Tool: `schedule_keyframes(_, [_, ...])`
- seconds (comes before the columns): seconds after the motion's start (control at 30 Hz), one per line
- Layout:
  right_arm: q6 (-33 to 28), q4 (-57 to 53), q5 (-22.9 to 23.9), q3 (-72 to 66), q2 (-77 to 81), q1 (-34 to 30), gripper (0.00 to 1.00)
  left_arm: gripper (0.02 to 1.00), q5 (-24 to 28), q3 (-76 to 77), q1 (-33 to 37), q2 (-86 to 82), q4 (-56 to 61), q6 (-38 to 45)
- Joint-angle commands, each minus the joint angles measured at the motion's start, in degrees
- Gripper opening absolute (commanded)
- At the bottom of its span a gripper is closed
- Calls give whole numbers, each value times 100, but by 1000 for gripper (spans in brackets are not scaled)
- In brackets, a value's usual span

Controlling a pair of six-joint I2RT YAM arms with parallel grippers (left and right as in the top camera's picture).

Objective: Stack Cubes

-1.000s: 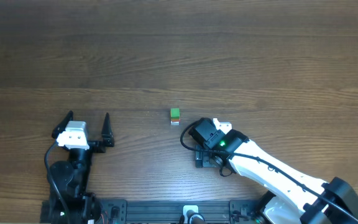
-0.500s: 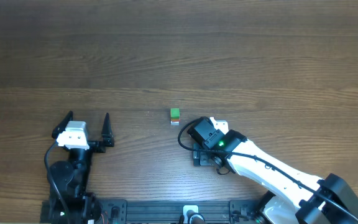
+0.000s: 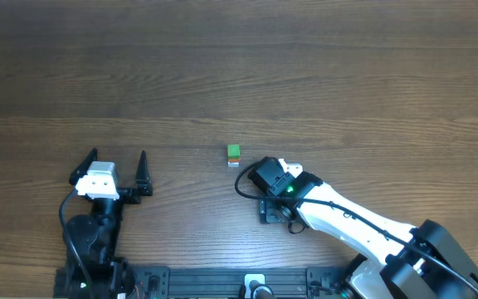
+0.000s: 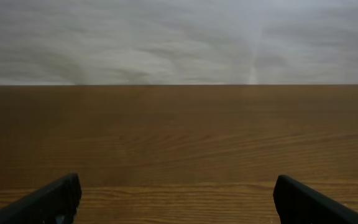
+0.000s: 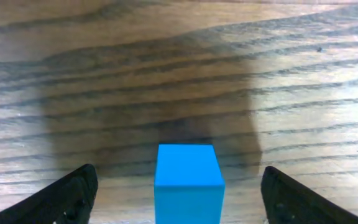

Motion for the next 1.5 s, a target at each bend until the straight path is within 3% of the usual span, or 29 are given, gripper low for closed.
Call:
schedule_keyframes(0.03, [55,79,-33,-37,42,-42,741,1000,52,-28,39,-46,-11,63])
schedule_keyframes(0.23, [52,127,-52,-37,42,-42,500,998,52,-28,39,-46,-11,63])
schedule_keyframes(0.33, [52,133,-55,-37,42,-42,426,1000,52,-28,39,-46,-11,63])
schedule_keyframes(0.93, [52,210,-79,-37,42,-42,222,1000,52,-28,39,-46,-11,63])
schedule_keyframes(1.23, [48,160,-94,57,42,-42,20,1000,52,-28,39,-46,-11,63])
schedule_keyframes(1.5, [-4,-953,105,1191,39,-39,12,1000,52,-28,39,-46,-11,63])
